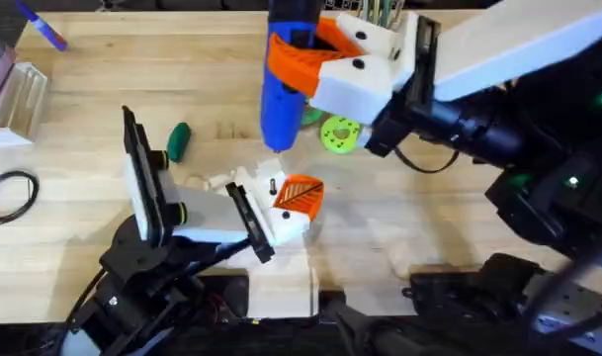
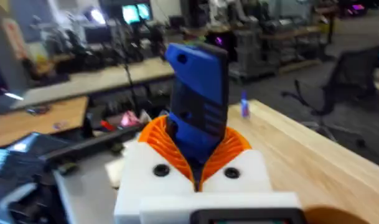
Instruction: Pick up the gripper from the table and insert it into the empty holder that is missing its gripper. Then pick up a screw, insert it into the mounting hole, and use the screwdriver to tighten it. Finally, clean up the table by picking up the vegetable and placing it into the bucket.
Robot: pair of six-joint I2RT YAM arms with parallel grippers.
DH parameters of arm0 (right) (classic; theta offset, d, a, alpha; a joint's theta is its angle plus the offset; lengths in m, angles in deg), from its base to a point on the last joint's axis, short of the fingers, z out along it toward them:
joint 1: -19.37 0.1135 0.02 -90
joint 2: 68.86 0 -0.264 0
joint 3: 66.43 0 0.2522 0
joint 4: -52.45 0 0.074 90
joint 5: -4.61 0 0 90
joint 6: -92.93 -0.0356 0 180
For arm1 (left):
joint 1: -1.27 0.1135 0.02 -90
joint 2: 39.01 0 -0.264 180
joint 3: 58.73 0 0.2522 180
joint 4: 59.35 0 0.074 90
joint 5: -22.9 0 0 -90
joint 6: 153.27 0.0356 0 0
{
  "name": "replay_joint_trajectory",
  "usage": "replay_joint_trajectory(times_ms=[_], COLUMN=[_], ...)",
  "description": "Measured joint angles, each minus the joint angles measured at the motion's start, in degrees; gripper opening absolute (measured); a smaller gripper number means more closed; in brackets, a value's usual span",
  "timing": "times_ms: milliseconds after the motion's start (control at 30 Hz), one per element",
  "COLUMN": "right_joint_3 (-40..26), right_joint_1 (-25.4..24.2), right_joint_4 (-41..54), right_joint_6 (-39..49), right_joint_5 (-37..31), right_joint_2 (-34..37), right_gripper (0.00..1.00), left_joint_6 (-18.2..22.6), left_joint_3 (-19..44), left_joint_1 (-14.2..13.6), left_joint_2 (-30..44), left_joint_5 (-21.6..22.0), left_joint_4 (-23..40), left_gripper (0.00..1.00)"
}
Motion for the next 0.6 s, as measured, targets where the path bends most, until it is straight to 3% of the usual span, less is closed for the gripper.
replay_joint_trajectory(times_ms=[200,433,600], right_joint_3=[0.0,0.0,0.0], right_joint_1=[-7.5,-16.6,-20.5], right_joint_4=[15.9,30.0,34.7], right_joint_6=[10.2,31.9,50.8], right_joint_5=[-5.7,-23.1,-34.6], right_joint_2=[0.0,2.2,9.5], right_gripper=[0.019,0.019,0.019], left_joint_6=[0.0,0.0,0.0], left_joint_3=[0.0,0.0,0.0], left_joint_1=[0.0,0.0,0.0], left_joint_2=[0.0,0.0,0.0], left_joint_5=[0.0,0.0,0.0], left_joint_4=[0.0,0.0,0.0], left_gripper=[0.005,0.005,0.005])
